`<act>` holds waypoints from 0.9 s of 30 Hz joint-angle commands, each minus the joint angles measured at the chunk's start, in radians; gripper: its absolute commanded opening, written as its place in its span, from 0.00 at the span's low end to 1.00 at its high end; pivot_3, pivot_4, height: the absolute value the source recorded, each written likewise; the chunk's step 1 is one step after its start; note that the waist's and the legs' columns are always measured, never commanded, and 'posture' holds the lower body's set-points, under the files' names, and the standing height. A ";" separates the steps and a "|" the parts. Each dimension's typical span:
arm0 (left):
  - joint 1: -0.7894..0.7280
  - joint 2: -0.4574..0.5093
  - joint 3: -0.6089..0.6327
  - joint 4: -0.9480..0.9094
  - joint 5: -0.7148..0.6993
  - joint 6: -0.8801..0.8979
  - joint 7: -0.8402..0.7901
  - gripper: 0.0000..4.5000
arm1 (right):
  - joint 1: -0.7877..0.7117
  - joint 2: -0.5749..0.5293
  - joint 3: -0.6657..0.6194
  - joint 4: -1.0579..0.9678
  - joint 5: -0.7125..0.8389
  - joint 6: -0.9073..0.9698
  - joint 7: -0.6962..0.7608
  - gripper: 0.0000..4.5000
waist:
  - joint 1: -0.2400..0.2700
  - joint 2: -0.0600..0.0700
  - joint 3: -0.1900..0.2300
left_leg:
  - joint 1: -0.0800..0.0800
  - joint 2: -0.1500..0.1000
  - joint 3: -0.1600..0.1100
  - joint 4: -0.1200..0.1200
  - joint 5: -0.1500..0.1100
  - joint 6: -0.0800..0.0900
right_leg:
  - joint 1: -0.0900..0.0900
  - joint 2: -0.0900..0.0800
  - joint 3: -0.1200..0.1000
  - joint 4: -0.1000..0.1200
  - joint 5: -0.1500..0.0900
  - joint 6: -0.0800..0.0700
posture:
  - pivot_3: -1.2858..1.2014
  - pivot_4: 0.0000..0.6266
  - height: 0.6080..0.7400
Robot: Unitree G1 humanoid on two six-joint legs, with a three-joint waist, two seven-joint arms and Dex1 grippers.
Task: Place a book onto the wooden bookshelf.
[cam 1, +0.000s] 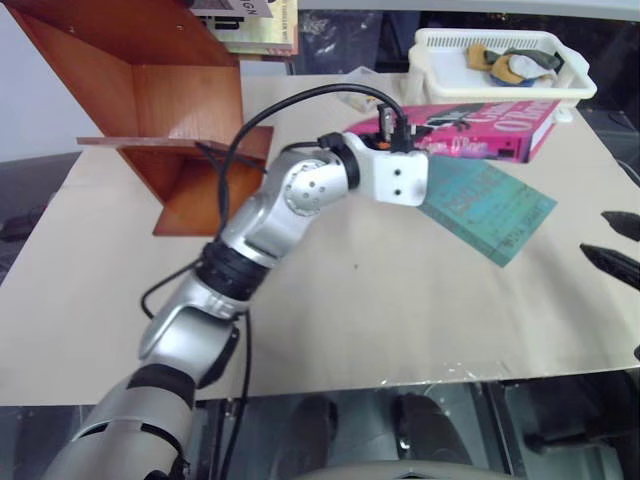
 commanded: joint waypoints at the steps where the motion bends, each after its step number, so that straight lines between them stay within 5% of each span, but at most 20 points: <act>1: -0.066 0.077 0.044 -0.036 0.059 -0.043 -0.043 0.09 | -0.083 -0.029 0.025 0.105 0.019 0.001 0.079 1.00 | -0.001 -0.001 0.001 | 0.000 0.000 0.000 0.000 0.000 0.000 | 0.000 0.000 0.000 0.000 0.000 0.000 | 0.52 0.24 1.00; 13: -0.152 0.255 0.117 -0.021 0.055 -0.021 -0.250 0.09 | -0.534 -0.017 0.245 0.590 -0.118 -0.104 0.295 1.00 | -0.012 0.000 0.001 | -0.001 0.000 0.002 0.001 0.000 0.001 | -0.003 0.000 0.001 0.001 0.000 0.000 | 0.52 0.24 1.00; 27: -0.041 0.383 0.301 -0.272 -0.092 0.218 -0.439 0.09 | -0.807 0.019 0.346 0.911 -0.253 -0.239 0.356 1.00 | -0.015 0.000 0.001 | -0.014 0.001 0.003 0.002 0.001 -0.002 | -0.015 -0.001 0.001 0.002 0.000 0.000 | 0.52 0.24 1.00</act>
